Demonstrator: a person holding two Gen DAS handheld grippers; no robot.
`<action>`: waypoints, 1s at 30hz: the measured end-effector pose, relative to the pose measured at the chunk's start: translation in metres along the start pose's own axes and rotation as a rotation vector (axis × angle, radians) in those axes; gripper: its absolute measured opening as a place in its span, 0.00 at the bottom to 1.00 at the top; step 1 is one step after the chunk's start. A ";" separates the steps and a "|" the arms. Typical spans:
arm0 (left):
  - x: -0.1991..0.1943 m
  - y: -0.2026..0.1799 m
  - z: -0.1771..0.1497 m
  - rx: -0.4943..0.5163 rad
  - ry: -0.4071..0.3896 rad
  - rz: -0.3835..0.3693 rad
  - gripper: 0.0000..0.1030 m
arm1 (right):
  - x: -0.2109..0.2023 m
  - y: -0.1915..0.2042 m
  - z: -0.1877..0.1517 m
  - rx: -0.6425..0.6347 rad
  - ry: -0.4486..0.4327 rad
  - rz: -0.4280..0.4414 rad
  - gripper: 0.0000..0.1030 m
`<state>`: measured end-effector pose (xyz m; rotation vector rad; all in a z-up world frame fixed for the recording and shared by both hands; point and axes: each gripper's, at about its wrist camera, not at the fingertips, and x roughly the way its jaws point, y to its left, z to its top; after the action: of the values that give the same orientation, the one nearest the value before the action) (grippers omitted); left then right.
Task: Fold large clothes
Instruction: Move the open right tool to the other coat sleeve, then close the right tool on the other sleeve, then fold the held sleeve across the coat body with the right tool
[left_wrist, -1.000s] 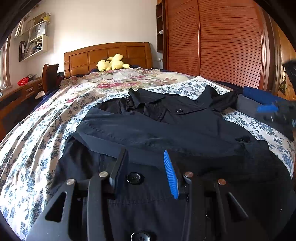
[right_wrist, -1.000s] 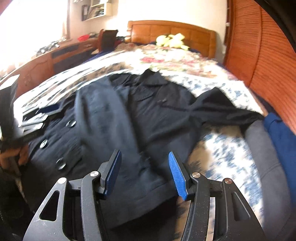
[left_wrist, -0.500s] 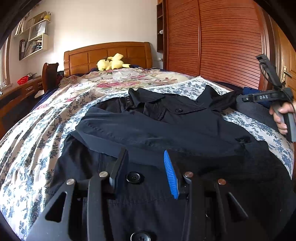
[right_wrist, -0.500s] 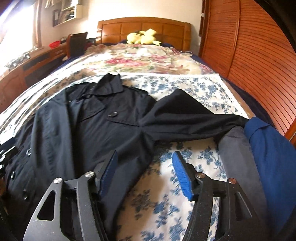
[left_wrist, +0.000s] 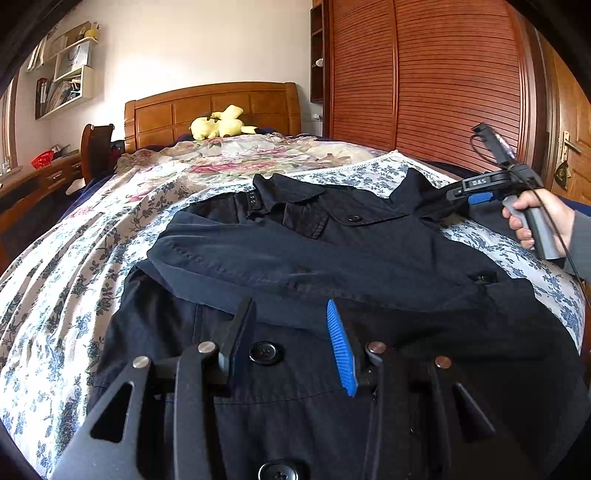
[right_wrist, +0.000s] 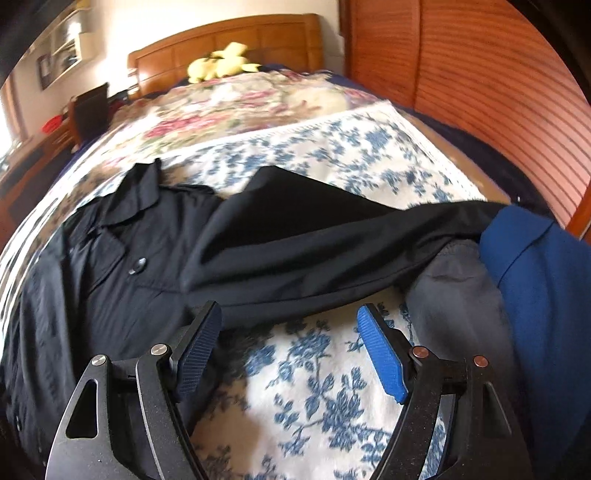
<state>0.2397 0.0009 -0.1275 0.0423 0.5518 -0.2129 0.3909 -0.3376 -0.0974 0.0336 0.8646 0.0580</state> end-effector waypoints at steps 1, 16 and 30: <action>0.000 0.000 0.000 0.000 0.000 -0.001 0.37 | 0.004 -0.002 0.001 0.013 0.005 0.002 0.76; 0.004 0.002 0.000 -0.002 0.015 -0.011 0.37 | 0.043 -0.010 0.022 0.089 0.016 0.034 0.01; 0.002 0.001 -0.001 0.004 0.010 -0.009 0.37 | -0.017 0.087 0.027 -0.155 -0.108 0.147 0.00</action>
<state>0.2414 0.0014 -0.1296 0.0448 0.5615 -0.2225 0.3967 -0.2524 -0.0626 -0.0454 0.7468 0.2583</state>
